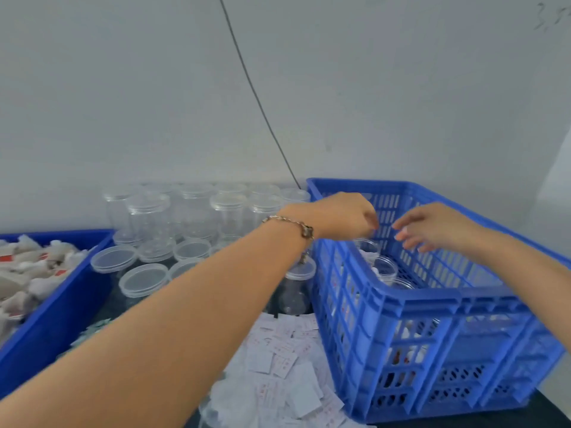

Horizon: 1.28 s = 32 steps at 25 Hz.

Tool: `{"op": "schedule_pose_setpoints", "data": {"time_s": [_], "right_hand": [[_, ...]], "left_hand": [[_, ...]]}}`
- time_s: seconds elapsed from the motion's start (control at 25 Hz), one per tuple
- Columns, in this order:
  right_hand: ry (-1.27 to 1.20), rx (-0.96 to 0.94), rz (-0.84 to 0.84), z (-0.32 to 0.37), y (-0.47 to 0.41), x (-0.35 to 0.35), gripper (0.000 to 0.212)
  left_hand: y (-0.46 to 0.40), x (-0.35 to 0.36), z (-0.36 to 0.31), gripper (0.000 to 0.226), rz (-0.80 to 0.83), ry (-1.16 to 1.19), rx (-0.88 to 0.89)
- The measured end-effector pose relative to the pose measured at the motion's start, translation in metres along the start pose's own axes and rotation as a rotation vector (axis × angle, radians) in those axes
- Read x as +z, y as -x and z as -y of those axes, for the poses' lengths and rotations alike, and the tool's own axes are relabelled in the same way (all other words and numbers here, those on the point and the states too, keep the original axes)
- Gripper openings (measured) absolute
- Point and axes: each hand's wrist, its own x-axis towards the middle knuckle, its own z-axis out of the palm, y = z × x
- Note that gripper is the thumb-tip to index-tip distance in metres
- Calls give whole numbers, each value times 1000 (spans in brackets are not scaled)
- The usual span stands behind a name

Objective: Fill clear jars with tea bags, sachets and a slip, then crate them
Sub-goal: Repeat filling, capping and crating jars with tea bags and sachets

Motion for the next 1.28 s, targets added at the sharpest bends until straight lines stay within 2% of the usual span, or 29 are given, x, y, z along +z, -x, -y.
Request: {"op": "schedule_pose_setpoints", "data": {"time_s": [0.04, 0.12, 0.2, 0.28, 0.44, 0.6, 0.72, 0.88, 1.04, 1.16, 1.28], "right_hand": [[-66, -55, -22, 19, 1, 5, 23], [-125, -180, -13, 62, 3, 23, 30], [-110, -249, 59, 104, 3, 50, 26], [-16, -269, 115, 136, -2, 82, 19], [32, -189, 171, 171, -24, 152, 31], [-340, 34, 287, 175, -54, 215, 34], [-480, 112, 294, 172, -78, 240, 45], [-447, 95, 277, 171, -97, 249, 49], [-458, 71, 290, 173, -93, 249, 61], [-398, 37, 284, 179, -74, 242, 40], [-372, -60, 244, 191, -39, 227, 44]], "left_hand": [[12, -5, 17, 20, -35, -6, -63], [37, -10, 55, 27, -85, -6, -249], [61, -11, 100, 32, -82, -30, -420], [82, -6, 141, 36, -73, 3, -570], [105, 33, 207, 58, -111, 278, -766], [89, 62, 253, 81, -161, 489, -766], [63, 65, 272, 79, -292, 629, -694], [28, 63, 289, 88, -455, 771, -605], [13, 68, 290, 114, -565, 727, -647], [25, 64, 279, 120, -632, 631, -699], [57, 45, 259, 121, -684, 569, -714]]}}
